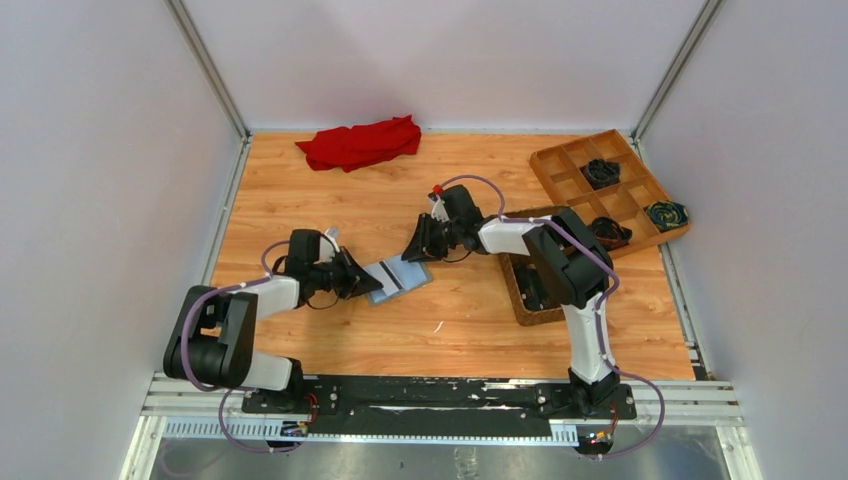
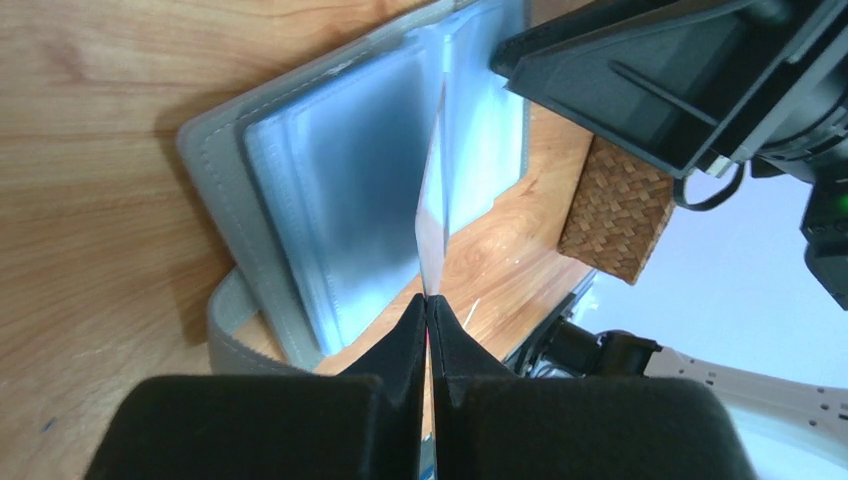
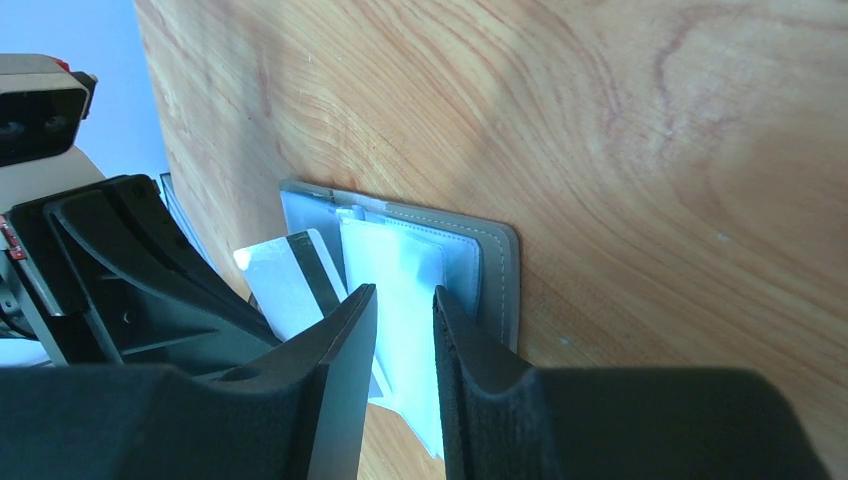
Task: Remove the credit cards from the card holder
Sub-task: Remove the credit card from the card holder.
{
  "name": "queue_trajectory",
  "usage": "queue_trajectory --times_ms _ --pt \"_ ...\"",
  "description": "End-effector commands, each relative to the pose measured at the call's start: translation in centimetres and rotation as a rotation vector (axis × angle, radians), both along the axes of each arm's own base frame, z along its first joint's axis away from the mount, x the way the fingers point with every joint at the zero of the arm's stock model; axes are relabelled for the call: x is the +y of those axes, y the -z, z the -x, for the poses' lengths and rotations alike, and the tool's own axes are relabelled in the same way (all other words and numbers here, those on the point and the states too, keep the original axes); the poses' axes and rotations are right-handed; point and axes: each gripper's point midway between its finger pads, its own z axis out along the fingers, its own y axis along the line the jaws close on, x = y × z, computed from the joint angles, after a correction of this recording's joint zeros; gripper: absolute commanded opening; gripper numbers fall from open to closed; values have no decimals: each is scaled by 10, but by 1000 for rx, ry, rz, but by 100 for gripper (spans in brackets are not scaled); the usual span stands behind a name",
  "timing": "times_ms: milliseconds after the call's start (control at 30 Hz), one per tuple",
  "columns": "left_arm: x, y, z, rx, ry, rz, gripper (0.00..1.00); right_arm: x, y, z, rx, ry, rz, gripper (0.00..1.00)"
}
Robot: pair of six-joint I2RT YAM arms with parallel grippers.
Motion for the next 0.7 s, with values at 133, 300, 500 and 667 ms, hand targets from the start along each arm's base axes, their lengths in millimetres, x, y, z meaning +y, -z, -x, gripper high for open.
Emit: queue_trajectory --times_ms 133,300,500,667 --pt "28 4 2 41 9 -238 0 -49 71 22 143 43 229 33" --pt "26 -4 -3 39 44 -244 0 -46 68 20 141 36 224 33" --pt "23 -17 -7 11 67 -228 0 -42 49 18 115 20 190 33" --pt "18 -31 -7 -14 112 -206 0 -35 20 20 79 -31 134 39"
